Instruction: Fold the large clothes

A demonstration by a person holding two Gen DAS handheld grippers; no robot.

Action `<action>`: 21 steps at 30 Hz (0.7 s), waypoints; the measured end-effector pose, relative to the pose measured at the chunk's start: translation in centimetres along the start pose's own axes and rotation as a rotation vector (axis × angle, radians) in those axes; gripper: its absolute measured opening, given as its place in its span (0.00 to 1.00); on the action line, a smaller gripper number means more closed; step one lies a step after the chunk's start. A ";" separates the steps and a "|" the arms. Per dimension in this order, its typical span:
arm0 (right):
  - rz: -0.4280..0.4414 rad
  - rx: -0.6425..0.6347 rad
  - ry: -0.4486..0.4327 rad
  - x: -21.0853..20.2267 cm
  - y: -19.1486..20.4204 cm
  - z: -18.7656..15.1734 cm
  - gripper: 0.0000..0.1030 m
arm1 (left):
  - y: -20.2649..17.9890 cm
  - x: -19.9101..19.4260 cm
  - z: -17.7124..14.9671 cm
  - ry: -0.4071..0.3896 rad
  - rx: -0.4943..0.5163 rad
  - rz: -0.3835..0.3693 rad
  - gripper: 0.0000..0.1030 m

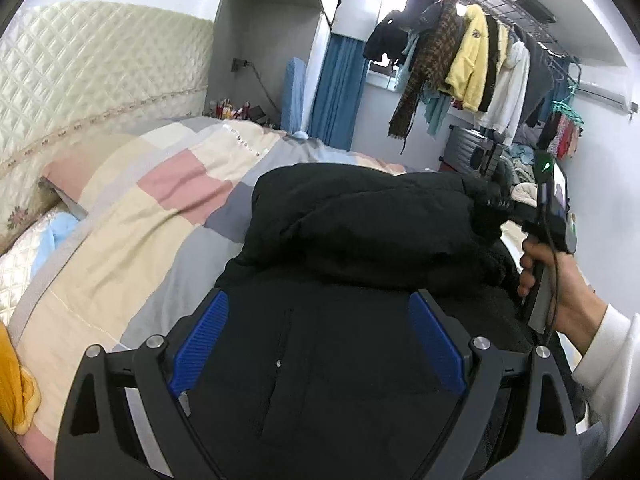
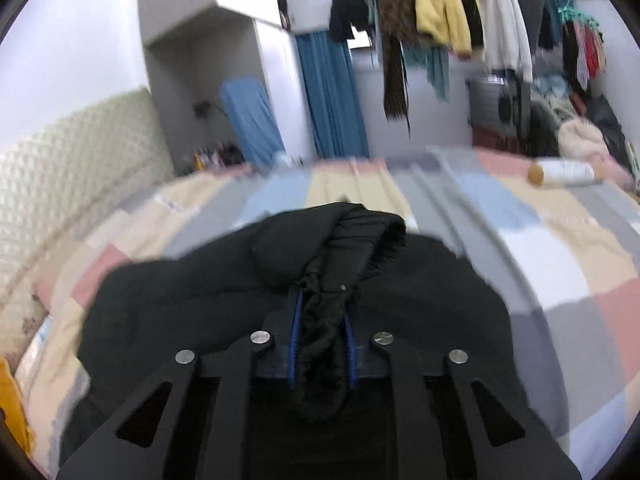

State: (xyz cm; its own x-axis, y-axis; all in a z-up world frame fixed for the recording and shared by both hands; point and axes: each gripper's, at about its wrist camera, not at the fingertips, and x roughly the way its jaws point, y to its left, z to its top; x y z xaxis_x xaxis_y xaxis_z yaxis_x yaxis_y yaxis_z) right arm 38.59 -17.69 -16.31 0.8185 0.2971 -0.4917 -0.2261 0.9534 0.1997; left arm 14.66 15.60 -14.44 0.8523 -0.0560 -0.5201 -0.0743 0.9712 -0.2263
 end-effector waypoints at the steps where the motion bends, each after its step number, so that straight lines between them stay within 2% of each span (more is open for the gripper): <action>1: 0.006 0.005 -0.013 -0.6 0.0 0.5 0.12 | -0.1 -0.2 0.0 -0.007 0.002 -0.007 0.89; 6: -0.054 -0.098 -0.064 -1.2 0.7 1.9 0.10 | -0.6 -0.9 0.2 -0.036 0.007 -0.027 0.89; 12: -0.115 -0.046 -0.064 0.0 -2.1 2.3 0.09 | -0.1 -0.3 0.4 -0.031 -0.005 -0.024 0.89; 18: -0.193 -0.042 0.043 3.7 -5.0 -0.3 0.09 | 0.0 0.4 0.5 -0.012 -0.010 -0.029 0.89; 21: -0.223 -0.064 0.068 5.3 -5.7 -1.6 0.09 | 0.0 0.6 0.5 -0.007 -0.009 -0.028 0.89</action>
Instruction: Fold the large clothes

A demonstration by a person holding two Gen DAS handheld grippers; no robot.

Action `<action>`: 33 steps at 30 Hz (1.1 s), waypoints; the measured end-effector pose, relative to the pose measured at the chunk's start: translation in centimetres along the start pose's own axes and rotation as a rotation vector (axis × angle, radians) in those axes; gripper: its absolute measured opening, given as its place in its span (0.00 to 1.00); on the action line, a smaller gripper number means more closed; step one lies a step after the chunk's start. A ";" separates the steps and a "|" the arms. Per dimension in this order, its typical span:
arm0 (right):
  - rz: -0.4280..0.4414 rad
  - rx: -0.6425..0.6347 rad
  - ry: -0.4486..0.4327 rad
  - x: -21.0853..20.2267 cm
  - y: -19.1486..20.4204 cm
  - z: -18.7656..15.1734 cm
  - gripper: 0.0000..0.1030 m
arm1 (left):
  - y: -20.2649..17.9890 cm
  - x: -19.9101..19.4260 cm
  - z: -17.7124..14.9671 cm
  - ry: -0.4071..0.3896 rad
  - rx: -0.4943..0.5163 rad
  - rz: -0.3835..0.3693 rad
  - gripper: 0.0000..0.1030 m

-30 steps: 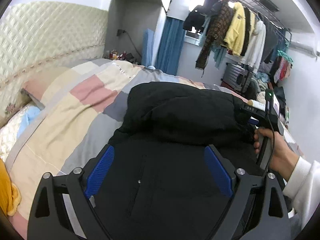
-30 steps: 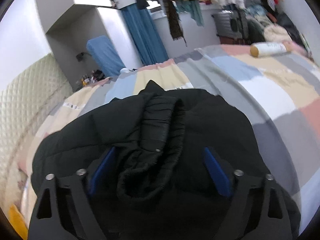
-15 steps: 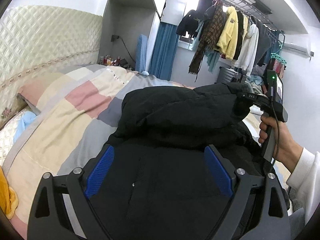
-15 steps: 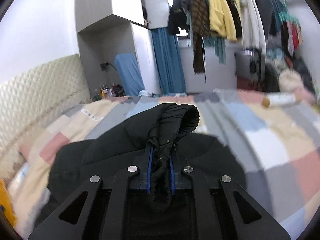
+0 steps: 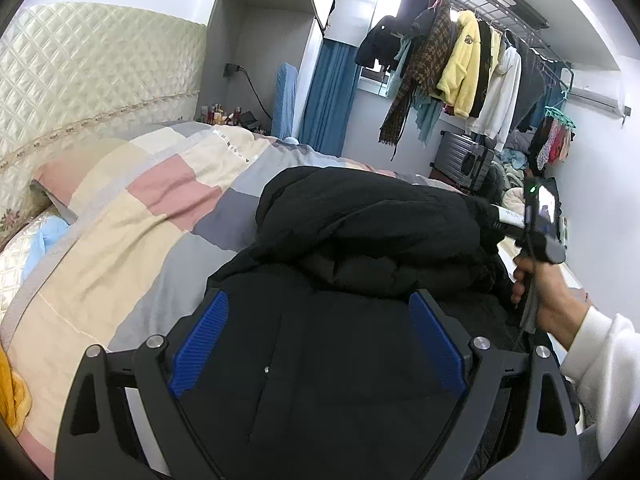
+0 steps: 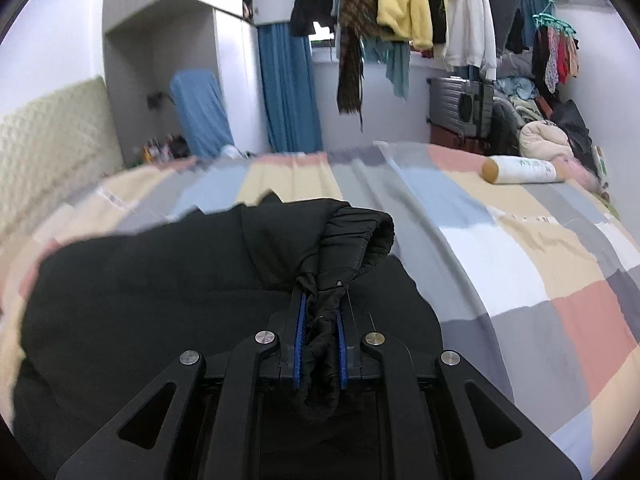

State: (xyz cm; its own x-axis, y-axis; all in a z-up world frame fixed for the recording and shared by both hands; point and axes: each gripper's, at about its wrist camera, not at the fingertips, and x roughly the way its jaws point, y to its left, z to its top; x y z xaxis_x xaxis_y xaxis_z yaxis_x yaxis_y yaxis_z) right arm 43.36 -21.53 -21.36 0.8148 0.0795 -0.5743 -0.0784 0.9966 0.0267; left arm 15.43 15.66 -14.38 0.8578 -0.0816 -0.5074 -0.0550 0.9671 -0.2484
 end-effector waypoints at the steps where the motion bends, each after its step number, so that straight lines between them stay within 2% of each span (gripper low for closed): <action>1: -0.004 -0.003 0.012 0.7 0.0 -0.2 0.09 | 0.0 0.1 0.0 0.003 -0.001 0.000 0.89; 10: -0.011 -0.031 0.071 4.0 0.0 -2.7 0.11 | -0.2 0.8 -0.1 0.015 0.011 0.000 0.89; 17: -0.005 -0.043 0.098 5.1 0.0 -3.1 0.12 | -0.5 1.4 -0.4 0.033 0.026 -0.006 0.89; 23: 0.080 0.041 0.103 2.9 -1.3 -2.6 0.30 | -0.3 1.5 -0.3 0.040 0.010 -0.013 0.89; 25: 0.092 0.055 0.096 1.6 -1.6 -2.8 0.55 | -0.3 1.5 -0.2 0.042 0.008 -0.012 0.89; 27: 0.109 0.044 0.073 -0.3 -1.8 -3.1 0.59 | -0.4 1.5 -0.2 0.044 0.002 -0.022 0.89; 33: 0.155 0.050 0.024 -6.1 -2.2 -4.2 0.59 | -0.7 0.9 -0.2 0.034 0.015 -0.020 0.89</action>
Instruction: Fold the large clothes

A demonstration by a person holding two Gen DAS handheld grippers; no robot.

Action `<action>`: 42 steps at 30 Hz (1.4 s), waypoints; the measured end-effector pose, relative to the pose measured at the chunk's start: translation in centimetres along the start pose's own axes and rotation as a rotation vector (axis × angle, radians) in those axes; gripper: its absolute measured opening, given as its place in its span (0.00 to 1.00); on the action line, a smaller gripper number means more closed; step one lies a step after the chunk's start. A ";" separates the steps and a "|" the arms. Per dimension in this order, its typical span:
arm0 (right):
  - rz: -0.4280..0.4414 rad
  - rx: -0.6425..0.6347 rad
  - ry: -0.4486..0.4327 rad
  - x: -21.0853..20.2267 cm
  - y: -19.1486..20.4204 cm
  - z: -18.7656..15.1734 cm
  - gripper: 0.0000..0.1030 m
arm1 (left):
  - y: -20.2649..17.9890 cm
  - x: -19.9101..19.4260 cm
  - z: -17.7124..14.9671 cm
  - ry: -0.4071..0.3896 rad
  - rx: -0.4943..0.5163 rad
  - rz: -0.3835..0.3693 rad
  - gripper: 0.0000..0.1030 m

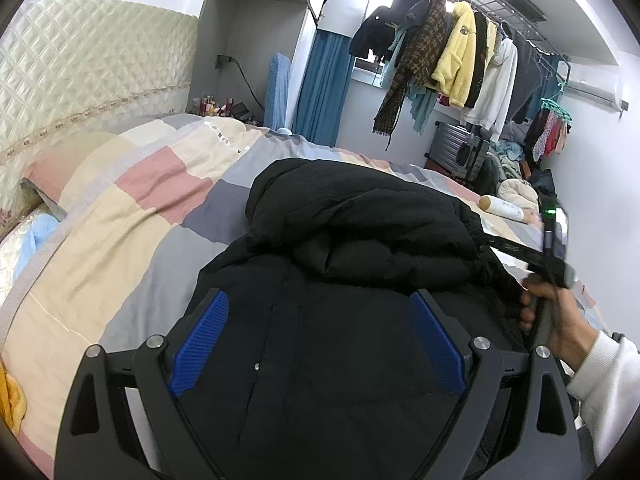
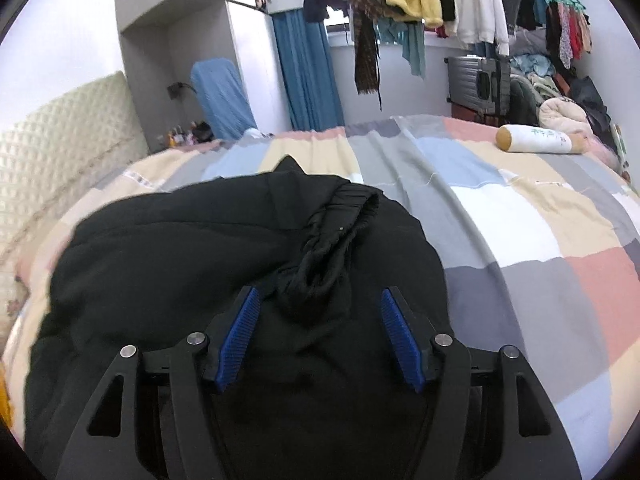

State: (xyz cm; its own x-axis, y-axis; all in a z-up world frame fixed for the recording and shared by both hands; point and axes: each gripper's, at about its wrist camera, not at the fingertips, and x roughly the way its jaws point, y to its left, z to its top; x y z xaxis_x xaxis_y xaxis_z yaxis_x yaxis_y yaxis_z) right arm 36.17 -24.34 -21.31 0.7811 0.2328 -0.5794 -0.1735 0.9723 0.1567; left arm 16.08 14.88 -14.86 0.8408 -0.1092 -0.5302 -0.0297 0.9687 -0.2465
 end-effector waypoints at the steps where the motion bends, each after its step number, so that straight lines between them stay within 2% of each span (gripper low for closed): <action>1: 0.003 0.002 -0.003 -0.6 0.1 -0.1 0.59 | -0.1 -0.1 0.0 0.001 0.002 0.000 0.89; 10: 0.044 -0.048 -0.104 -9.2 2.4 -1.8 0.59 | -1.5 -1.2 -0.7 0.045 -0.010 -0.014 0.89; 17: 0.069 -0.103 -0.120 -13.5 4.1 -4.8 0.59 | -3.1 -2.3 -1.6 0.047 0.040 0.005 0.89; 21: 0.056 -0.153 -0.121 -15.0 5.3 -6.3 0.59 | -4.3 -2.4 -1.9 0.041 0.089 0.019 0.89; 25: 0.053 -0.146 -0.128 -16.3 5.4 -7.7 0.59 | -5.3 -2.8 -2.3 0.033 0.127 0.027 0.89; 33: 0.055 -0.115 -0.085 -17.8 5.4 -10.2 0.59 | -6.5 -3.4 -2.7 0.039 0.159 0.035 0.89; 42: 0.048 0.020 -0.081 -19.0 2.0 -9.8 0.60 | -6.0 -3.5 -3.2 0.082 0.131 0.030 0.89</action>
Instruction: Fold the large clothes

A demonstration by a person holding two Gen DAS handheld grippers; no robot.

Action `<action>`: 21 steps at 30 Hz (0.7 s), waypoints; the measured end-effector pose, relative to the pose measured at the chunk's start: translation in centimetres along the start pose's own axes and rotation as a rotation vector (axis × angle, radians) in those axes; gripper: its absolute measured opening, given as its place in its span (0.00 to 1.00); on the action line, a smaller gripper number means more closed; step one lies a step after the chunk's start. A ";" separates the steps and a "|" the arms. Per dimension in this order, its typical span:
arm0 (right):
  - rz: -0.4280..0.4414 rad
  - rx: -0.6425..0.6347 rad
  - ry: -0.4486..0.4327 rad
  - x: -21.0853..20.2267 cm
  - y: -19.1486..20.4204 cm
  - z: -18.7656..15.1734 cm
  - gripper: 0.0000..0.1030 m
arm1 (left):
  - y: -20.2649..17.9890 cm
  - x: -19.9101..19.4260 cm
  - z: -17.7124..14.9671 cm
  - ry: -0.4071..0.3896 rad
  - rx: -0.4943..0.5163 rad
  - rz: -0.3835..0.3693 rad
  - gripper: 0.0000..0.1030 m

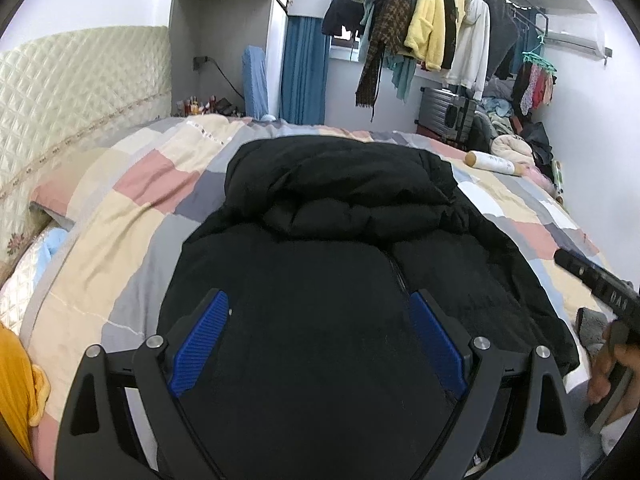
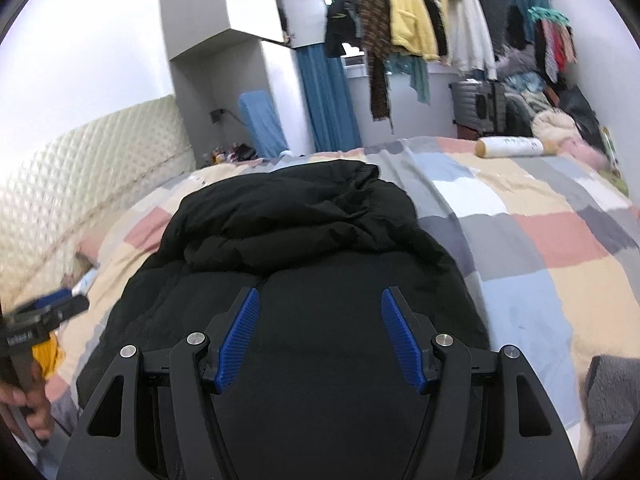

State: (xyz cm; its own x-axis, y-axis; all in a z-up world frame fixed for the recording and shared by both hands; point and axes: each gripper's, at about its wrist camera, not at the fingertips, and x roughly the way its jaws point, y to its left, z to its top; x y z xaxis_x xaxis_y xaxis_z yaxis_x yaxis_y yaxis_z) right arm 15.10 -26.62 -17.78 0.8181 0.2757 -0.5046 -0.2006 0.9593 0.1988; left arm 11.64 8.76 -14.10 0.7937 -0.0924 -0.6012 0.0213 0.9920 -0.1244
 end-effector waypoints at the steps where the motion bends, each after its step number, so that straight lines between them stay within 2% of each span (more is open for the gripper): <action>1: -0.003 0.019 0.008 -0.2 -0.6 0.2 0.60 | 0.1 0.0 -0.1 0.008 -0.001 -0.001 0.89; 5: 0.018 0.083 0.056 -1.0 -2.8 0.7 0.60 | 1.5 0.0 -0.8 0.074 -0.052 -0.019 0.89; 7: 0.031 0.115 0.094 -1.2 -3.9 0.9 0.61 | 2.5 0.1 -1.3 0.124 -0.090 -0.075 0.89; 9: 0.079 0.173 0.159 -1.4 -5.7 1.2 0.61 | 3.6 0.2 -1.6 0.182 -0.112 -0.072 0.89; 13: 0.098 0.209 0.289 -1.6 -8.9 1.1 0.61 | 5.6 0.6 -2.0 0.284 -0.126 -0.048 0.89; 15: 0.116 0.231 0.370 -1.3 -10.7 0.3 0.61 | 7.3 1.3 -2.3 0.365 -0.175 -0.064 0.89; 18: 0.166 0.344 0.509 -0.1 -13.2 -1.3 0.61 | 9.7 2.3 -2.8 0.482 -0.250 -0.073 0.89; 21: 0.148 0.366 0.606 1.1 -14.2 -2.6 0.61 | 11.5 3.1 -3.6 0.577 -0.311 -0.065 0.89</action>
State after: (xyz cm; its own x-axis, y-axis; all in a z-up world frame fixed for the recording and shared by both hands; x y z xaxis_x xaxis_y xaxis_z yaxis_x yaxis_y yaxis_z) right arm 17.45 -39.73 -23.40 0.3328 0.4881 -0.8069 -0.0059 0.8567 0.5158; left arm 12.14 19.60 -20.24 0.3416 -0.2689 -0.9006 -0.1871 0.9196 -0.3455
